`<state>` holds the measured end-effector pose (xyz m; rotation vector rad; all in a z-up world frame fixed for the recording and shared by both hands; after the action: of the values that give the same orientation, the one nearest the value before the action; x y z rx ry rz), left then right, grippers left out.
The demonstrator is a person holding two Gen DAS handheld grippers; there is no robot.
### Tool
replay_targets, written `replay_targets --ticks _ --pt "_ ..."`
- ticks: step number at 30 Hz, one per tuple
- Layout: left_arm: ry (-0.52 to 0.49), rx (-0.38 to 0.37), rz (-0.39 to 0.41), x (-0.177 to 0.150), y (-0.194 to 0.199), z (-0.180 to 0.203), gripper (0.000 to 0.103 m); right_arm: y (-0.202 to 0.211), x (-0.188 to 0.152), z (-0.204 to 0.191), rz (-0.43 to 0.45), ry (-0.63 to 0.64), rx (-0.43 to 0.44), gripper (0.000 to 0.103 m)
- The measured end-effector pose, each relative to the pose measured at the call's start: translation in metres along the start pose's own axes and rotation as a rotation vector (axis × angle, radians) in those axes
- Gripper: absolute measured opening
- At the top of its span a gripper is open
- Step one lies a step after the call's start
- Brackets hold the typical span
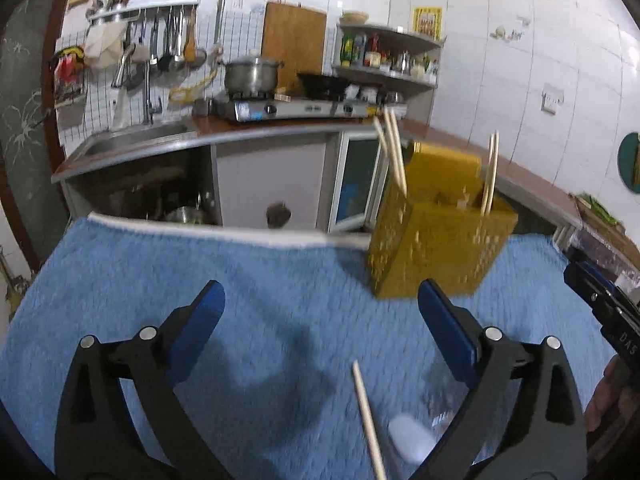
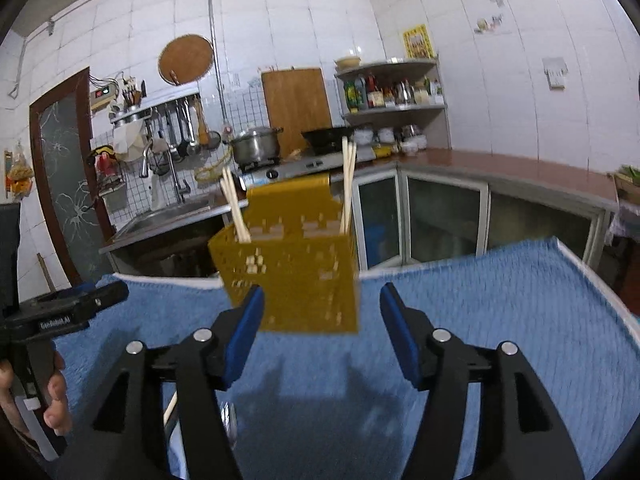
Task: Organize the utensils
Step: 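Close the right tool on the green-handled fork while the left tool grasps a chopstick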
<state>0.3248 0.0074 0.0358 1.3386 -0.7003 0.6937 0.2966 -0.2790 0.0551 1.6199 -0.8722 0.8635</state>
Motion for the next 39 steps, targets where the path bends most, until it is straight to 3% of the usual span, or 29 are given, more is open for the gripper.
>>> replay_targets --ticks 9,18,23,34,39 --pt "0.011 0.022 -0.170 -0.049 -0.023 -0.004 0.094 0.000 -0.048 -0.005 -0.116 0.011 -0.054 0.060" --pt "0.011 0.012 -0.293 -0.066 -0.044 0.007 0.090 -0.022 -0.080 -0.006 -0.296 0.012 -0.091 0.060" --pt "-0.001 -0.011 -0.368 -0.064 -0.064 0.018 0.057 -0.023 -0.085 -0.007 -0.328 0.001 -0.080 0.060" --pt "-0.045 0.052 -0.400 -0.057 -0.085 0.025 0.029 -0.024 -0.096 -0.042 -0.394 0.101 -0.015 0.059" --pt "-0.040 0.024 -0.395 -0.056 -0.078 0.019 0.012 -0.035 -0.099 -0.058 -0.438 0.148 -0.007 0.055"
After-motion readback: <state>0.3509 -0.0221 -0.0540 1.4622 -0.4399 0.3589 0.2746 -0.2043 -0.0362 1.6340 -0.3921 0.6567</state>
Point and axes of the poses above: each gripper's, at about its wrist camera, not at the fingertips, and y roughly against the way its jaws point, z to its right, x to its top, the point moved 3 cm from there along -y, roughly the way its jaws point, and after that the axes turned 5 degrees about -z, right-handed, at the moved point
